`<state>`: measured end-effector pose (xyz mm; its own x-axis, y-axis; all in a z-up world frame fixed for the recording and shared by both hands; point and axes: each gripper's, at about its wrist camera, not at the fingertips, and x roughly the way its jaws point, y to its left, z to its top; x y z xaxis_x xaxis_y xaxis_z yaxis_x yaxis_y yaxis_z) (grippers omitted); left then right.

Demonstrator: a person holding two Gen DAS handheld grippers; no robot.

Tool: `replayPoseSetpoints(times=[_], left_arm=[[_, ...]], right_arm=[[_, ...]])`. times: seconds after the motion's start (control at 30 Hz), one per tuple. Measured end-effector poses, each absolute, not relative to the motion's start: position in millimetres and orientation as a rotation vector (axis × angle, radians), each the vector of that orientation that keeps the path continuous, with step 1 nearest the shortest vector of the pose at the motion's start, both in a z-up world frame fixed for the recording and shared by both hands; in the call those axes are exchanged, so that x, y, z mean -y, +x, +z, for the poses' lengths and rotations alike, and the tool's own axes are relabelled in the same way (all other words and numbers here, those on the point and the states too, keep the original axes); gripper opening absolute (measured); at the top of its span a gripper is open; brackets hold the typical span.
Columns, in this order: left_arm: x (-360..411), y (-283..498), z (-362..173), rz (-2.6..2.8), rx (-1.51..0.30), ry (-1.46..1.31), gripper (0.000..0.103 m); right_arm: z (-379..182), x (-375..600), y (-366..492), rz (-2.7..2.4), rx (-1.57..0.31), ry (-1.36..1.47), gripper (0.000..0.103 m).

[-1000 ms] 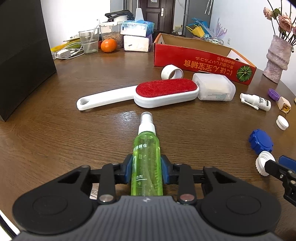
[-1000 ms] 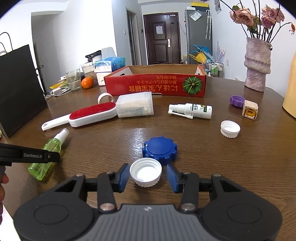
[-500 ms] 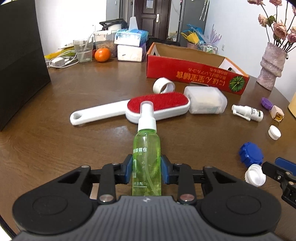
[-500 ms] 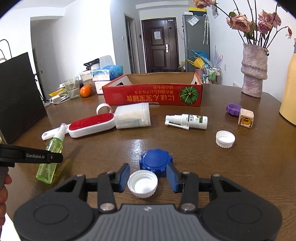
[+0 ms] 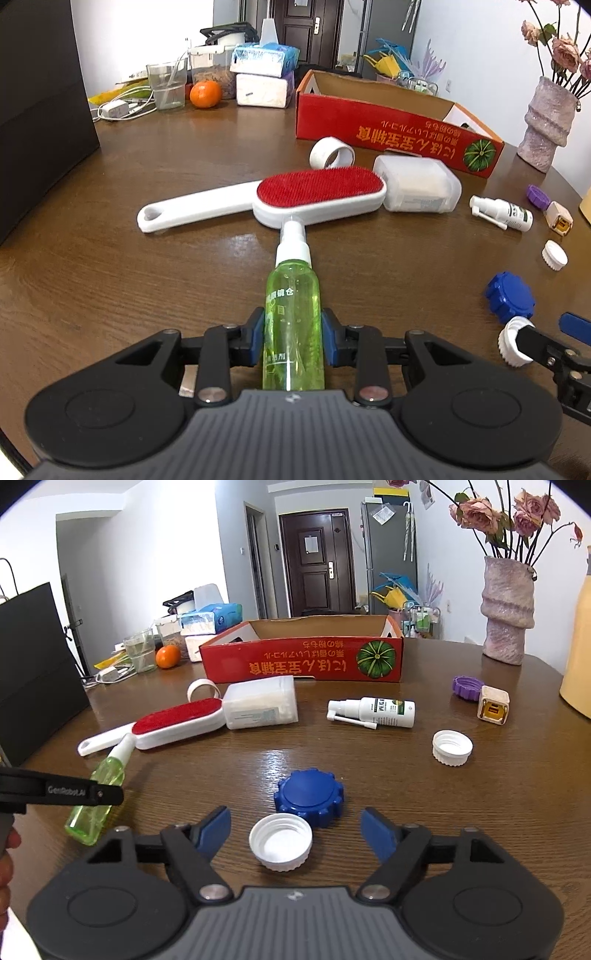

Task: Organize rigid objects
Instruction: 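Lift the green spray bottle and white cap and carry both toward the cardboard box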

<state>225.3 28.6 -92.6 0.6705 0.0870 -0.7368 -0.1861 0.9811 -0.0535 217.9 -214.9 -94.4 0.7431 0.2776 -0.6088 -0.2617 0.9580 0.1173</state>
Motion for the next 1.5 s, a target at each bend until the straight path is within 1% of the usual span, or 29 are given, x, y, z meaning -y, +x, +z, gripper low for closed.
replayPoseSetpoints(times=[0.03, 0.07, 0.1, 0.17, 0.23, 0.47, 0.93, 1.23, 1.5], left_arm=[[-29.3, 225.1, -93.9, 0.155, -0.828, -0.131, 0.032], [-29.6, 224.6, -94.9, 0.155, -0.83, -0.133, 0.032], [-29.7, 223.8, -95.0, 0.157, -0.828, -0.132, 0.032], [-30.2, 223.5, -95.0, 0.158, -0.829, -0.133, 0.032], [-30.0, 223.3, -94.9, 0.158, -0.829, -0.13, 0.032], [-28.3, 220.3, -85.8, 0.151, -0.798, -0.128, 0.032], [-23.9, 221.6, -39.8, 0.121, -0.683, -0.137, 0.031], [-14.1, 246.3, -8.5, 0.091, -0.612, -0.145, 0.032], [-2.4, 281.4, 1.1, 0.052, -0.596, -0.159, 0.032]], right_arm=[[-96.8, 213.7, 220.1, 0.295, -0.681, 0.019, 0.073], [-99.8, 212.5, 222.9, 0.296, -0.697, 0.015, 0.069], [-103.2, 210.5, 225.2, 0.295, -0.714, 0.009, 0.061], [-110.0, 206.0, 227.7, 0.299, -0.74, -0.013, 0.056], [-110.7, 200.3, 224.5, 0.293, -0.727, -0.056, 0.04], [-100.9, 203.5, 219.0, 0.303, -0.688, -0.04, 0.039], [-60.9, 206.0, 223.3, 0.305, -0.574, -0.028, 0.039], [-41.3, 202.8, 242.4, 0.304, -0.523, -0.016, 0.039], [-28.4, 198.6, 270.0, 0.299, -0.483, -0.002, 0.039]])
